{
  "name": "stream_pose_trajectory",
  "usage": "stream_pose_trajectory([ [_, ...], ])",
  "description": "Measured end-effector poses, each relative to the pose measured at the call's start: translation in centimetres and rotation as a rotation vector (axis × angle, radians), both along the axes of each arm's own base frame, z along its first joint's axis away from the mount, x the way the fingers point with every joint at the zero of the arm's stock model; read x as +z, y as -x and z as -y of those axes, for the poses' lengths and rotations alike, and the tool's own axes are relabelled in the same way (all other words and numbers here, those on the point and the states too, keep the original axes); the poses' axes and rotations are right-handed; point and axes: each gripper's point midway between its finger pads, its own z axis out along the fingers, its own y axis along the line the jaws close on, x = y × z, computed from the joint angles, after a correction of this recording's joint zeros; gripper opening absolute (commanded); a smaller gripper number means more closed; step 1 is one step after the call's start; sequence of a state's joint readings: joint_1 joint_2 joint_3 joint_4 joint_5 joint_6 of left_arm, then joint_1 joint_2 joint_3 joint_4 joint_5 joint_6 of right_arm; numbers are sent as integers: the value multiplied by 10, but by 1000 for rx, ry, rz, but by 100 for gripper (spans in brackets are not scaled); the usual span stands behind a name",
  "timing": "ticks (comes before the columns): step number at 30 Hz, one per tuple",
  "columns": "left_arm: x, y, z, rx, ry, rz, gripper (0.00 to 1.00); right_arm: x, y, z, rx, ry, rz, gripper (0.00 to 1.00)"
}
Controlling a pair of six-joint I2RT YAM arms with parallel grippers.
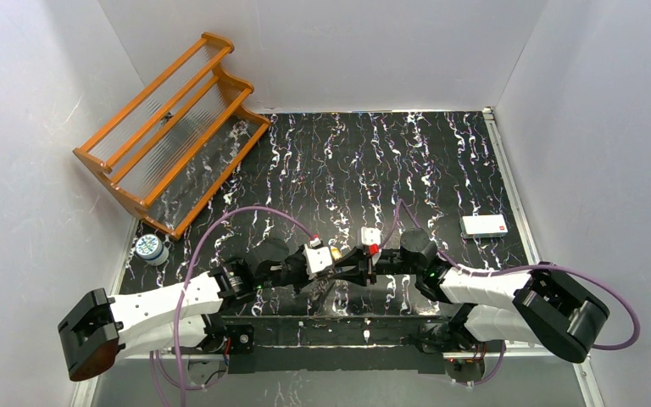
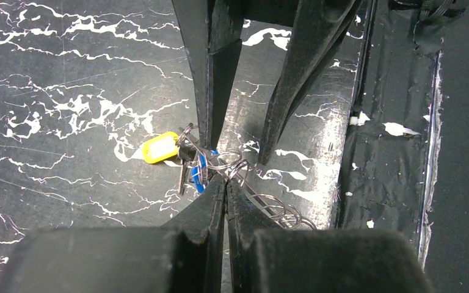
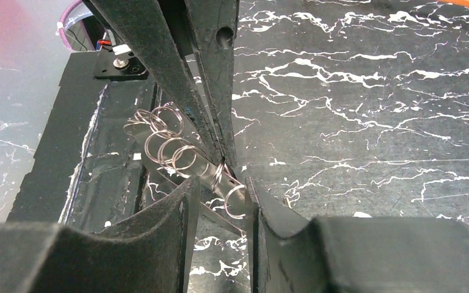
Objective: Put the keys on the keyring
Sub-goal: Adjust the key on the keyring.
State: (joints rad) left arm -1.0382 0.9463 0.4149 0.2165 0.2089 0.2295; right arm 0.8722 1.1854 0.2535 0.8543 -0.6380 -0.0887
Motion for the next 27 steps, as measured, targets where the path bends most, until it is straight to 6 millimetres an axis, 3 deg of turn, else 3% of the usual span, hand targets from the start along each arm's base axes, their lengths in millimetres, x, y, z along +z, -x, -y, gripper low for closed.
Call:
stream_pose_trajectory([
  [11, 0, 0, 1, -2, -5, 0, 0, -6, -3, -7, 3, 23, -25, 34],
  [18, 0, 0, 2, -5, -2, 2, 0, -9, -1, -9, 22, 31, -40, 19],
  [22, 1, -1, 3, -2, 1, 5, 0, -11, -1, -9, 23, 35, -43, 1],
  [27, 1, -1, 1, 4, -2, 6, 0, -11, -2, -10, 22, 51, -53, 1],
])
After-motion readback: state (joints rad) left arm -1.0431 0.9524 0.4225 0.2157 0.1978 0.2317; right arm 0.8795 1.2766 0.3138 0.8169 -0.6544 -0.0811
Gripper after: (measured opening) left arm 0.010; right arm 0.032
